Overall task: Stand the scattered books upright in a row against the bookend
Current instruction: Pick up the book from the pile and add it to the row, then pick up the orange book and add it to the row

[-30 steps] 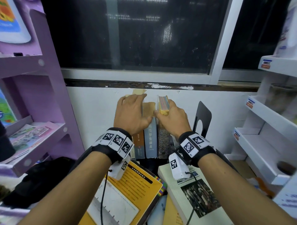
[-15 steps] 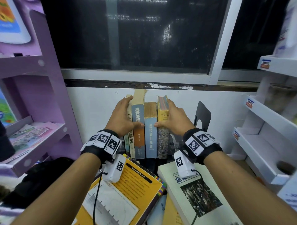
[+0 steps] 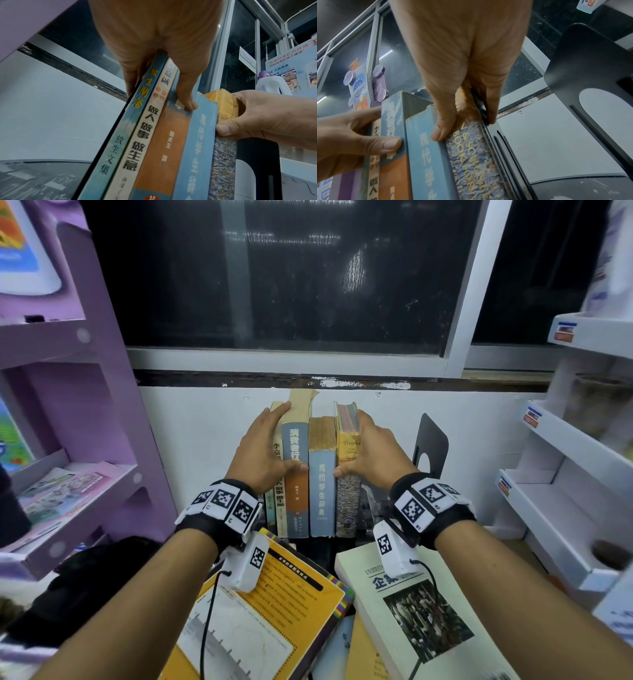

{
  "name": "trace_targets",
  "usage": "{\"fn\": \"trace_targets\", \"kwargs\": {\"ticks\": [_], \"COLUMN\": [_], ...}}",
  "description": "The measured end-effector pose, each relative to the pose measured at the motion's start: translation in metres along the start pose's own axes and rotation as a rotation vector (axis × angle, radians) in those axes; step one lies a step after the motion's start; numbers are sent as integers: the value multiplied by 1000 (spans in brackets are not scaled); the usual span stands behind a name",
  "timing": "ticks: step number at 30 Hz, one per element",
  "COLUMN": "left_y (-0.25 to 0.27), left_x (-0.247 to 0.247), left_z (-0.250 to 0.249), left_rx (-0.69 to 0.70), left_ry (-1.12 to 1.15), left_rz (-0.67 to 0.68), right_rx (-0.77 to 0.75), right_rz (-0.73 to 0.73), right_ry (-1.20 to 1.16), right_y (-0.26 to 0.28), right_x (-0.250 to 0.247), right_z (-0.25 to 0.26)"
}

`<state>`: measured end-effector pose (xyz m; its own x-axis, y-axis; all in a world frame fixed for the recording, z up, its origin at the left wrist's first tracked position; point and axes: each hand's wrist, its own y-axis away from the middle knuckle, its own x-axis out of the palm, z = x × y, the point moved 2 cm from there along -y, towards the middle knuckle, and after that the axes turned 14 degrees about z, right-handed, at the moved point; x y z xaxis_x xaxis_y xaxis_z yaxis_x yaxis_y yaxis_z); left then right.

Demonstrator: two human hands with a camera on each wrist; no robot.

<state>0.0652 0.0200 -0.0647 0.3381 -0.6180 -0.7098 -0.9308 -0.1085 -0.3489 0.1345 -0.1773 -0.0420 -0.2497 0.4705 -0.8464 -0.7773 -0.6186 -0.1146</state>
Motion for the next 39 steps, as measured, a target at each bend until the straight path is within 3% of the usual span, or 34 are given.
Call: {"fn": "trace_targets", "kwargs": {"ticks": [22,30,39], "left_y": [8,27,65], "left_x": [-3,-12,-23], "left_z": [-9,-10,-20], "left_rx": [-21,-45,-147], "left_ry": [9,34,128], "left_rz": [-8,133,263], "right_rx": [36,41,-3], "right_rz": [-53,18,10], "right_ry": [-37,-57,-187], "right_y": [12,15,56], "right_x": [6,0,2], "right_z": [10,12,16]}}
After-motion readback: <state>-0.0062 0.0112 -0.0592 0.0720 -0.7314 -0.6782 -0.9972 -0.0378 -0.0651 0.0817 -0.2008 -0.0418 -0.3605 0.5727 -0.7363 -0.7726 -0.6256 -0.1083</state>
